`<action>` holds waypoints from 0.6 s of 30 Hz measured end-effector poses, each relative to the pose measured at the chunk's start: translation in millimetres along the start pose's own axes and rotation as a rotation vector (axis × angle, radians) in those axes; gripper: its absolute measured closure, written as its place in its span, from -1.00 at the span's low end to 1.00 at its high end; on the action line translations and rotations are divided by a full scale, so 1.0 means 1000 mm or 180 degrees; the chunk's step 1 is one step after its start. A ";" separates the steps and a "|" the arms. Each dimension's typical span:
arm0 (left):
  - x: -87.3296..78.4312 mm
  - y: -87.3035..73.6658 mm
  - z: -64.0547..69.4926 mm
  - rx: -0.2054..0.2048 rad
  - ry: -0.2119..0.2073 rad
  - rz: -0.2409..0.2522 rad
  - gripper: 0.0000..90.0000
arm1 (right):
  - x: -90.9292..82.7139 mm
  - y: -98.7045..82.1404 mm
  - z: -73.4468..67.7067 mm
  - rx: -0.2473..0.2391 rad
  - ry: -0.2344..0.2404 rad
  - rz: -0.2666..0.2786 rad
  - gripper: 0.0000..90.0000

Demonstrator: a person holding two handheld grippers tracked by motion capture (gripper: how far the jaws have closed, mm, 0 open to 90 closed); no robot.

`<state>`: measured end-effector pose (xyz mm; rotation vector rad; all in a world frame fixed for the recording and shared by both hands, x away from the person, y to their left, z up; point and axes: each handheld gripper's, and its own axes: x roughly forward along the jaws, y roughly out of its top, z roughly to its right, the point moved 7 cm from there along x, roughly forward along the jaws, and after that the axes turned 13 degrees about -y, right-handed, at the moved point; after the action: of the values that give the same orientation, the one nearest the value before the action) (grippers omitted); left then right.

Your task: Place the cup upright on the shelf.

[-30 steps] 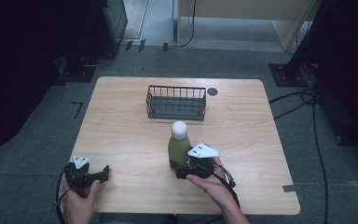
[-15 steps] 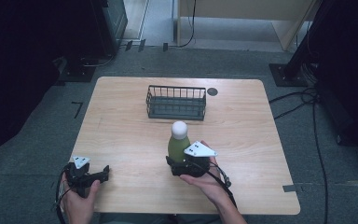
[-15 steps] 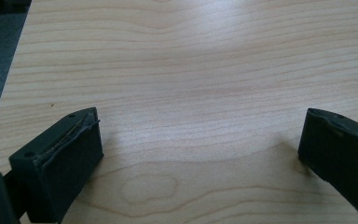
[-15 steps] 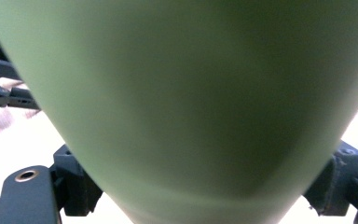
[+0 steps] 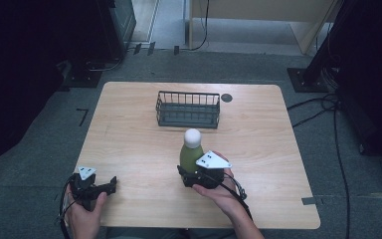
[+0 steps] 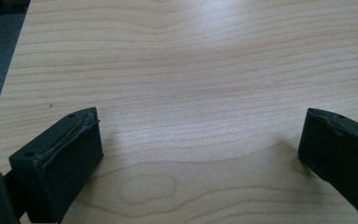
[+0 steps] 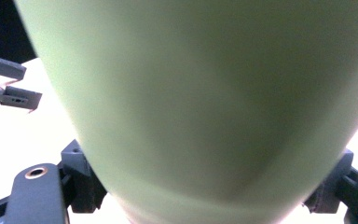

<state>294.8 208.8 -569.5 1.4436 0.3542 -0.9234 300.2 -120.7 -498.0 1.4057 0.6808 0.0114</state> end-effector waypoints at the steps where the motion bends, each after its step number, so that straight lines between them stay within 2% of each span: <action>1: 0.000 0.000 0.000 -0.0001 -0.0001 0.0001 -1.00 | 0.000 0.001 0.000 0.0041 0.0014 -0.0005 -0.56; 4: 0.000 0.000 0.000 -0.0001 0.0000 0.0002 -1.00 | -0.002 0.004 0.004 0.0083 0.0003 0.0006 -0.56; 18: 0.000 0.000 0.000 -0.0004 -0.0002 0.0009 -1.00 | -0.006 0.022 0.011 -0.0020 -0.0035 0.0049 -0.56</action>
<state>295.0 208.4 -569.5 1.4425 0.3522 -0.9210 308.7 -128.4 -475.9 1.4038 0.6603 0.0178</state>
